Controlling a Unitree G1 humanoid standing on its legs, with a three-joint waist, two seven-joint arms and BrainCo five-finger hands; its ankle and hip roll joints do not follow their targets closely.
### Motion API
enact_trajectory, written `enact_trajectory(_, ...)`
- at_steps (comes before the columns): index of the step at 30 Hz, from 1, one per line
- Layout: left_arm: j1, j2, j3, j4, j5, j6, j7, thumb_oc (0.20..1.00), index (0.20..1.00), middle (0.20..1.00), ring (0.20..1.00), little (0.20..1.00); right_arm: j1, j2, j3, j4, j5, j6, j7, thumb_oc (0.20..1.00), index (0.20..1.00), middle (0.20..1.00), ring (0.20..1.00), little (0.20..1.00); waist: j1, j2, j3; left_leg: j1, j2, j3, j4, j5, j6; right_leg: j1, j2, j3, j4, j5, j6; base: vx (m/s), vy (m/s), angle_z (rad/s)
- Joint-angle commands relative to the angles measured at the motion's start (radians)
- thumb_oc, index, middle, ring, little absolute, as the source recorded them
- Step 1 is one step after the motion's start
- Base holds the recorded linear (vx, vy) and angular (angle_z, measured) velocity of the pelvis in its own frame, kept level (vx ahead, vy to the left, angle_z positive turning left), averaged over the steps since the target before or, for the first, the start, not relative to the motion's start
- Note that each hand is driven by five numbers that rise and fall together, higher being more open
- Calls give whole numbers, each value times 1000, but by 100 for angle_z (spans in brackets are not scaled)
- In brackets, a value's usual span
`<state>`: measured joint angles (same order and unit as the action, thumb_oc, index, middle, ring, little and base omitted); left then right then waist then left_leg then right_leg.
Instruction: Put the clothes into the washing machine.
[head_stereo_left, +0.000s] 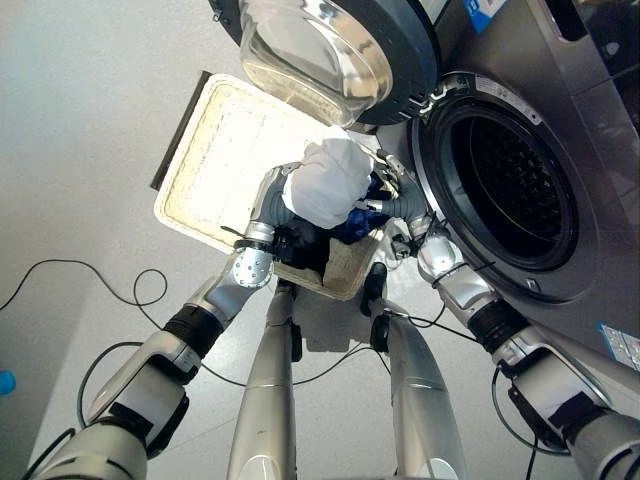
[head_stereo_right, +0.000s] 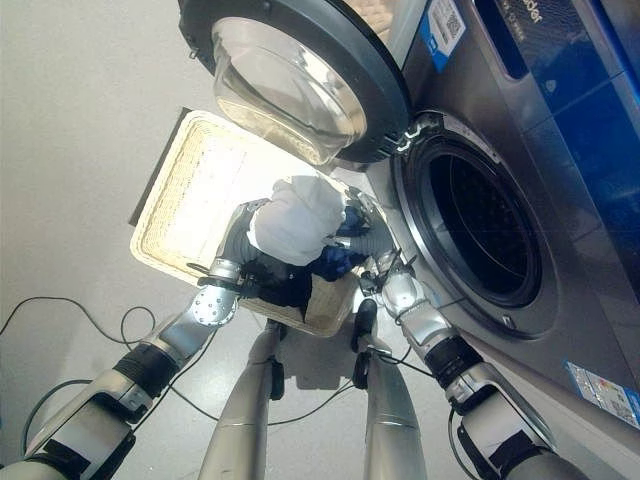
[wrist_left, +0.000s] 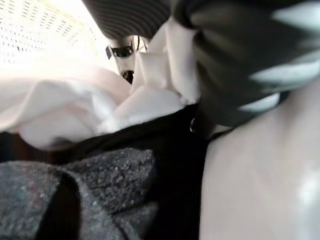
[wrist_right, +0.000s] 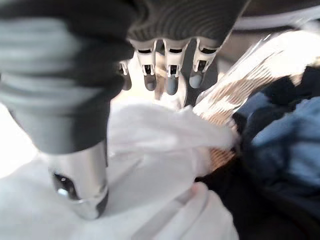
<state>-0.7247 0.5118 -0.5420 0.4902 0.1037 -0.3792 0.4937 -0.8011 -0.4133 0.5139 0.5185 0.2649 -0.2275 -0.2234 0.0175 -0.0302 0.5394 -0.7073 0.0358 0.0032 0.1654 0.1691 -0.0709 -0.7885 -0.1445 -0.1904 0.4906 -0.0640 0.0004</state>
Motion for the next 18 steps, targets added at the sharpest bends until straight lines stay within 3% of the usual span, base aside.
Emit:
enact_trajectory(1, -74, -47, -27, -125, 12, -106, -33, 200, 200, 200, 200, 200, -48, -40, 35, -25, -7, 33, 78, 1000, 1000, 1000, 1000, 1000, 12, 61, -19, 13, -91, 65, 93, -119, 71, 52, 49, -27, -128, 99, 60, -9, -10, 12)
enact_trajectory(11, -114, -72, -61, -141, -4, -103, -68, 200, 200, 200, 200, 200, -124, -10, 113, 73, -10, 107, 176, 1000, 1000, 1000, 1000, 1000, 24, 68, -19, 4, -101, 59, 93, -110, 75, 46, 50, -31, -137, 110, 56, -1, -2, 1)
enact_trajectory(18, -138, -102, -69, -143, -12, -91, -67, 200, 200, 200, 200, 200, -148, 27, 146, 116, -17, 108, 234, 1000, 1000, 1000, 1000, 1000, 26, 72, -19, -1, -108, 56, 92, -104, 78, 44, 54, -27, -145, 115, 53, 0, 0, 0)
